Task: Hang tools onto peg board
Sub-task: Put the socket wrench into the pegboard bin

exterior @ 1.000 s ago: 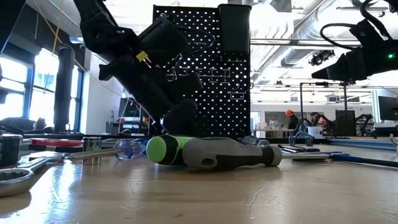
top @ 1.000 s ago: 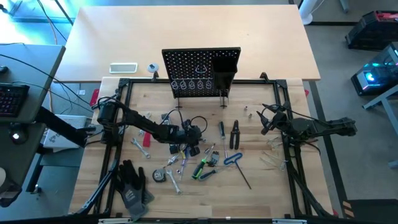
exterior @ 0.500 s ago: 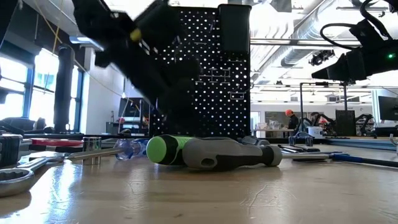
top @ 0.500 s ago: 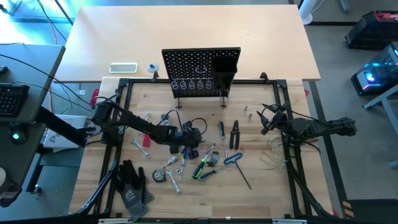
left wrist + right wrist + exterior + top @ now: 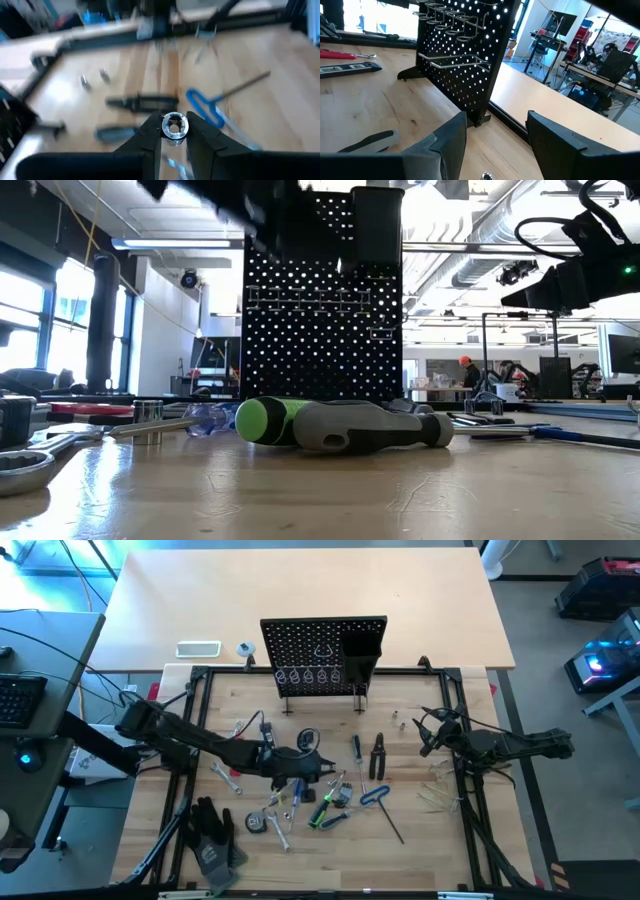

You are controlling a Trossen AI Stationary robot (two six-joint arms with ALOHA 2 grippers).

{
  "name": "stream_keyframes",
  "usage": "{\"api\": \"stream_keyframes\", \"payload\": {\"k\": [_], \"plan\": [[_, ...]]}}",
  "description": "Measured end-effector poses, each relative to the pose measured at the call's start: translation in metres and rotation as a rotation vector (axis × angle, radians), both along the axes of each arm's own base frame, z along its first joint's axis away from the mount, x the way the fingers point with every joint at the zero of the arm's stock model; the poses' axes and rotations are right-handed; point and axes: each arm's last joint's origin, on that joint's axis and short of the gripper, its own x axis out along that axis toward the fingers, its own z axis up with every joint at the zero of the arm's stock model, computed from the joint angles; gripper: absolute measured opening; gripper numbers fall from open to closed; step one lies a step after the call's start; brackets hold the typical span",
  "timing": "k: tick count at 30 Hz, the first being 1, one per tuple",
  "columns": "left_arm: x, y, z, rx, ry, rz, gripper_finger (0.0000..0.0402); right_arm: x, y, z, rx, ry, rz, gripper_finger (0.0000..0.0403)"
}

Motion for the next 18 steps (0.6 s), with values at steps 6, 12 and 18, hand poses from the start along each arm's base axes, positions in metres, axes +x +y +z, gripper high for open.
{"api": "stream_keyframes", "payload": {"k": [6,12,18], "plan": [[0.009,0.0,0.051,0.168,-0.125,0.007,0.0053,0.0,0.0,0.0,0.0,-0.001,0.0,0.02],[0.022,0.031,0.103,0.318,-0.23,0.11,0.0053,0.0,0.0,0.0,0.0,0.0,0.0,0.02],[0.024,0.081,0.155,0.363,-0.342,0.247,0.0053,0.0,0.0,0.0,0.0,0.0,0.0,0.02]]}}
